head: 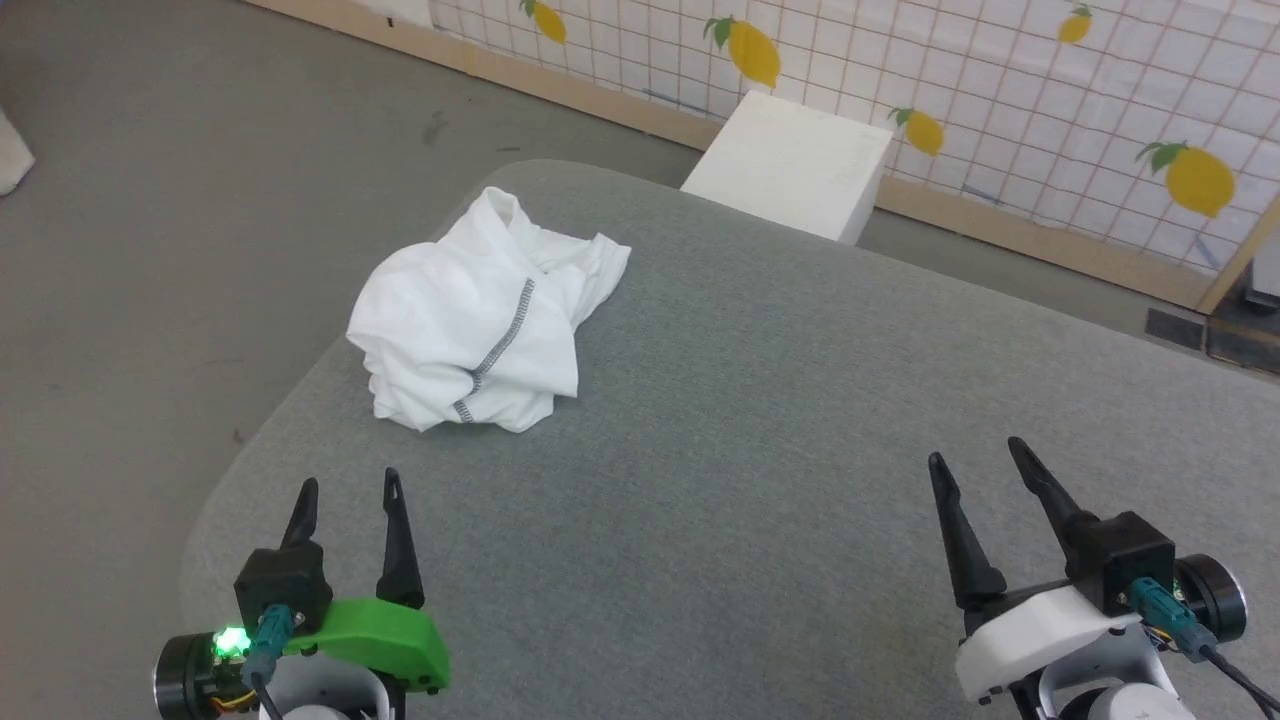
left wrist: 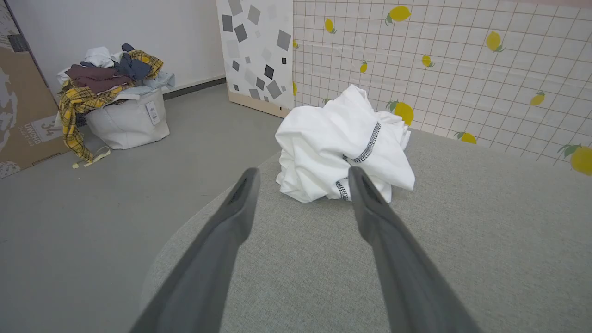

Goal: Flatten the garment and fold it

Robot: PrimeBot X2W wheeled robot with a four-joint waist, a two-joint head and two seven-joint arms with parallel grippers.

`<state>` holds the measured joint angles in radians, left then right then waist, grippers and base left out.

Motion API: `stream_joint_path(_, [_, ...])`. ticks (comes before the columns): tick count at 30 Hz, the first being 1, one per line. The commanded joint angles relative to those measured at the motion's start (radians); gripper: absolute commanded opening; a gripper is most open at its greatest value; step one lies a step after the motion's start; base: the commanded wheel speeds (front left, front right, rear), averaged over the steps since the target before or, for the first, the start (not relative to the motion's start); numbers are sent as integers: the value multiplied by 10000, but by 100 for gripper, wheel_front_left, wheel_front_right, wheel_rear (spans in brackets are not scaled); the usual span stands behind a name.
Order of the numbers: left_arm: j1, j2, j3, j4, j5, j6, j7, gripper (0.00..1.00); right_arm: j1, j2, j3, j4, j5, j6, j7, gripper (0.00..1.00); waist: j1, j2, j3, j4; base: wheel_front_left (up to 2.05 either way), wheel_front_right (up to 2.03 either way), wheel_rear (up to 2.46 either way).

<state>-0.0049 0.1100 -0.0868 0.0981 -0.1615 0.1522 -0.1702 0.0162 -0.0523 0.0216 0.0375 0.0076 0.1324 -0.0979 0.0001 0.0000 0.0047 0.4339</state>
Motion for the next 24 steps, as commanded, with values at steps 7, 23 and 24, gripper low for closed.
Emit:
stream_joint_path(7, [25, 129, -125, 177, -232, 180, -247, 100, -124, 14, 145, 22, 61, -13, -187, 100, -1, 0, 42, 409, 0, 0, 0])
stream_joint_path(23, [-77, 279, -321, 407, -533, 465, -579, 100, -175, 17, 212, 108, 120, -15, -406, 100, -1, 0, 67, 1128, 0, 0, 0])
stream_joint_path(24, [-83, 293, -335, 421, -556, 483, -601, 100, -181, 18, 219, 122, 130, -15, -427, 100, -1, 0, 65, 1179, 0, 0, 0])
